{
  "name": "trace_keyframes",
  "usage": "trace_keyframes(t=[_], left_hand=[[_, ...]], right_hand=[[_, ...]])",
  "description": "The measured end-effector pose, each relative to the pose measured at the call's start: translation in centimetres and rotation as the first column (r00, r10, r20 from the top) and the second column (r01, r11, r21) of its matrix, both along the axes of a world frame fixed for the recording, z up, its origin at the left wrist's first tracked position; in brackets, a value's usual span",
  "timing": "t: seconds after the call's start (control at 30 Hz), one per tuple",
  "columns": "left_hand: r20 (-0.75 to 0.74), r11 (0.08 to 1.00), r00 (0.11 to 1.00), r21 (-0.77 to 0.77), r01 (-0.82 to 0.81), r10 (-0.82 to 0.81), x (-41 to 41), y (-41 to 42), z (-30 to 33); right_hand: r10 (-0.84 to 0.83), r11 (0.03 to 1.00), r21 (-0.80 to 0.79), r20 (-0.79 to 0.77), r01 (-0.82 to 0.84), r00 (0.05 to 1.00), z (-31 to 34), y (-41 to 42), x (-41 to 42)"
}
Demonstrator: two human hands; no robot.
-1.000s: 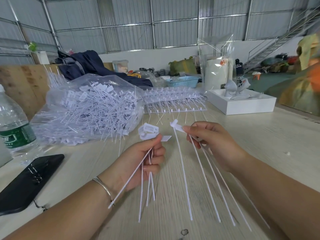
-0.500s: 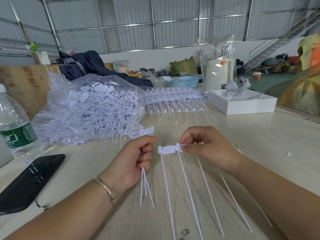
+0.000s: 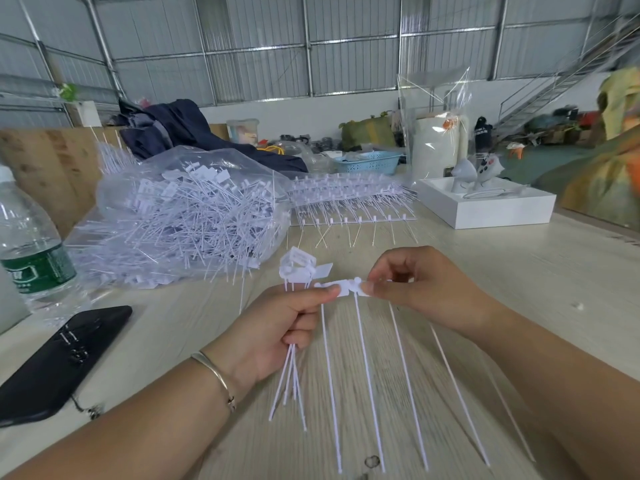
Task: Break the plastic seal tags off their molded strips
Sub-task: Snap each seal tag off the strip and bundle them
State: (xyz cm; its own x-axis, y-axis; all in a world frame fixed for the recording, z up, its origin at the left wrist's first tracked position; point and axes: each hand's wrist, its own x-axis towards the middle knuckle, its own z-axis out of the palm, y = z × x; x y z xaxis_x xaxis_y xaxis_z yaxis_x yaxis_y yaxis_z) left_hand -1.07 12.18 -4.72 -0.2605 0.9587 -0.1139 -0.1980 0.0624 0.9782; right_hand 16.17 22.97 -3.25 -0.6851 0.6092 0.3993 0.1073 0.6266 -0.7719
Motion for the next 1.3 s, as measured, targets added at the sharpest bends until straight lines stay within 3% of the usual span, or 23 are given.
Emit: trace_keyframes(t=[0.17,0.3,0.8,0.97,1.03,1.3], left_hand=[[0.0,0.998,0.999,0.049,0.05,-0.05,0.1,-0.2,0.2],[0.089,0.991,0.988,0.069,0.118,-0.124,0.0,-0.2,0.1],[0.133,0.954,0.946,0.09,0.286,-0.296,0.1,-0.6,0.0],[-0.023,0.886,0.885,-0.009,0.464,-0.464,1.2,-0.7,-0.4],[-0.04,0.904,0.903,-0.022,0.428,-0.428,1.4,-0.5,-0.4],[0.213,0.925,0.901,0.056,0.375,-0.378,0.4,-0.3,0.5]], right_hand=[[0.129,0.967,-0.223,0.018,-0.122,0.991,0.0,0.1,0.3],[0.225,0.912,-0.345,-0.027,-0.22,0.974,0.1,0.0,0.5],[0.317,0.83,-0.388,-0.263,-0.4,0.912,0.1,-0.8,-0.1],[0.405,0.724,-0.435,-0.361,-0.535,0.84,-0.1,-1.8,-1.0],[0.367,0.748,-0.439,-0.353,-0.498,0.861,0.1,-2.1,-1.2],[0.211,0.88,-0.358,-0.291,-0.311,0.933,0.1,-1.9,-1.0]])
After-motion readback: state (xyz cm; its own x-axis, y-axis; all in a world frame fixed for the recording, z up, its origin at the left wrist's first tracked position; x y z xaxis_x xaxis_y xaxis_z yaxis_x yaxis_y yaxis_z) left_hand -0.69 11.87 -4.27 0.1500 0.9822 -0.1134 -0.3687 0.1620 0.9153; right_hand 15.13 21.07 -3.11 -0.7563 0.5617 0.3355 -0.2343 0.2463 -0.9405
